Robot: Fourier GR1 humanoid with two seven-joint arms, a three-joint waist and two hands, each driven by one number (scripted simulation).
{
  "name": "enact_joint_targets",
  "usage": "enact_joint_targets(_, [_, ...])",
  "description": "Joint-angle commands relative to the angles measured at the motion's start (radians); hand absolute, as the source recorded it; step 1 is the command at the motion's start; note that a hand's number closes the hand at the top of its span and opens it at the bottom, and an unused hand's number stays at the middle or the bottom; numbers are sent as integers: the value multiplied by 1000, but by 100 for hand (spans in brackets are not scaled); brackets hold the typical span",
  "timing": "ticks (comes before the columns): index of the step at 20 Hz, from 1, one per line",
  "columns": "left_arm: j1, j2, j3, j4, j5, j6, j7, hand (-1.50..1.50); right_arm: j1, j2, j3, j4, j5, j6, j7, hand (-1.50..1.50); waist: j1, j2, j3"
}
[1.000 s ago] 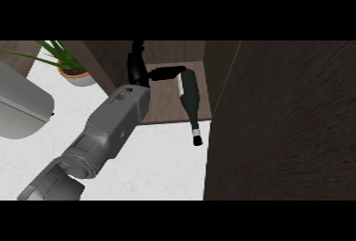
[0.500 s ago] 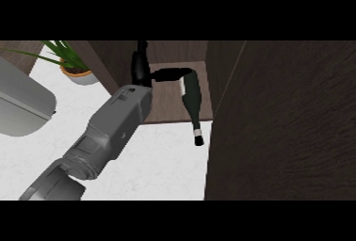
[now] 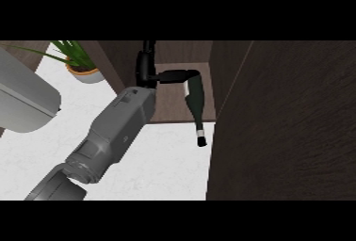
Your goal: Pick up the wine, place it into the cabinet and close the cabinet
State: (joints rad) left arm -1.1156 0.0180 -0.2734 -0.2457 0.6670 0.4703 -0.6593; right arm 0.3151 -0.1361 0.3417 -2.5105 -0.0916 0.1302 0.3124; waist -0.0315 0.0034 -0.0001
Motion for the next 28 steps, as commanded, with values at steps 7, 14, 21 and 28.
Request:
enact_joint_targets(7, [166, 9, -26, -257, -23, -35, 15, -150, 45, -13, -3, -217, -42, -36, 104, -150, 42, -18, 0])
enact_joint_targets(14, [300, 38, -98, -538, -54, 24, 143, -150, 56, -17, 37, -229, -4, -66, 133, -150, 44, -21, 0])
enact_joint_targets(21, [539, 47, -186, -864, -80, 78, 192, -150, 4, -42, -53, -209, -83, -51, 123, -150, 46, -18, 1])
enact_joint_targets(28, [760, 104, -280, -1165, -120, 104, 232, -150, -13, -33, 40, -235, -2, -92, 175, -150, 38, -15, 0])
